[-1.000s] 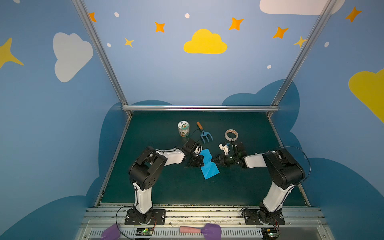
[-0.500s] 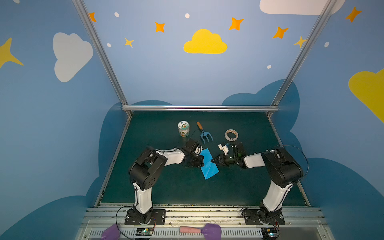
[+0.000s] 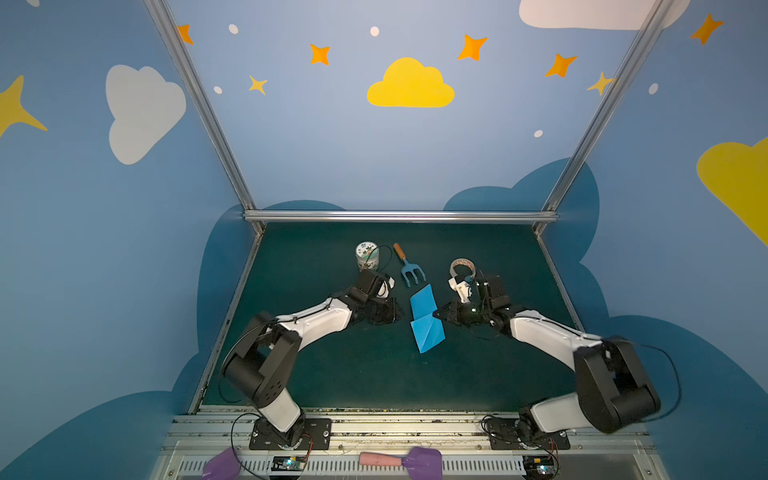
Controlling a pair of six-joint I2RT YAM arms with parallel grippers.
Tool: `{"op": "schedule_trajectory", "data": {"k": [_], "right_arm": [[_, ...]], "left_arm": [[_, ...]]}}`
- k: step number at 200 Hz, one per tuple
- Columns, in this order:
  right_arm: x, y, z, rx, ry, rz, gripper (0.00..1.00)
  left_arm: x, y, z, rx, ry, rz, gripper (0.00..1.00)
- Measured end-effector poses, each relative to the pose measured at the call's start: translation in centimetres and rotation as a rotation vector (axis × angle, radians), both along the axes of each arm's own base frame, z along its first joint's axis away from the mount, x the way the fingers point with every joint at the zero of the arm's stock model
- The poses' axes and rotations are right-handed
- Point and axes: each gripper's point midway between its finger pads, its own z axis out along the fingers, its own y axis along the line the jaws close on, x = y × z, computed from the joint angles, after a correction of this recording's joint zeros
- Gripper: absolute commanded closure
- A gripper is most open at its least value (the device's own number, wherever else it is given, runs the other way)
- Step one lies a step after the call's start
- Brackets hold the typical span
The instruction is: Fold a paper plane with a square sheet of paper (fold left side to right side)
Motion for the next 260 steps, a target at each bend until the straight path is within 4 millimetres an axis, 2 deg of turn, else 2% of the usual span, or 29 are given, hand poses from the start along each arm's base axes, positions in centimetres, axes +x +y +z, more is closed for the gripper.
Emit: {"op": "schedule_trajectory", "data": {"k": [30,55,79,107,127,146,175,205,217,226,234,243,260], "right_arm": [[0.6,-4.6,3.1,-0.248,-0.105,-0.135,1.00],[1.1,-8.9,4.4,-0.538,-0.160,-0.235,1.00],[0.7,-11.8,4.3,-0.813,-0.181,-0.262,1.00],[0.2,-12.7,2.2,-1.102,-0.169,-0.205,1.00],[-0.1,-11.6,-0.1,-1.254,-0.145,-0.133,1.00],[-0.2,-9.2,-2.4,-1.357,-0.133,-0.067,1.00],[-0.8,-3.0,-5.6,-1.430,-0.165,0.037,1.00],[-2.6,3.2,-8.4,-1.392,-0.195,0.115,1.00],[-3.6,5.2,-9.2,-1.360,-0.192,0.141,0.81],[-4.2,6.2,-9.6,-1.331,-0.183,0.158,0.63],[-4.6,6.9,-9.8,-1.305,-0.174,0.169,0.52],[-4.7,7.1,-9.7,-1.286,-0.165,0.172,0.45],[-5.0,7.9,-9.3,-1.191,-0.113,0.180,0.40]], "left_arm": [[0.6,3.2,2.2,-0.016,-0.051,0.117,0.67],[0.8,5.2,3.6,-0.012,-0.079,0.182,0.66],[0.8,6.5,4.5,-0.013,-0.101,0.227,0.66],[0.7,7.4,4.8,-0.012,-0.104,0.249,0.65],[0.6,7.9,5.0,-0.012,-0.101,0.261,0.65],[0.7,8.4,5.3,-0.016,-0.106,0.274,0.65],[0.8,9.1,5.8,-0.019,-0.111,0.292,0.65],[0.8,9.8,6.2,-0.026,-0.113,0.309,0.65],[0.8,10.0,6.5,-0.030,-0.116,0.314,0.65],[0.8,10.3,6.7,-0.032,-0.118,0.319,0.65],[0.8,10.5,6.8,-0.035,-0.120,0.325,0.64],[0.8,10.8,7.0,-0.036,-0.123,0.332,0.64],[0.8,11.3,7.5,-0.042,-0.132,0.346,0.64]]}}
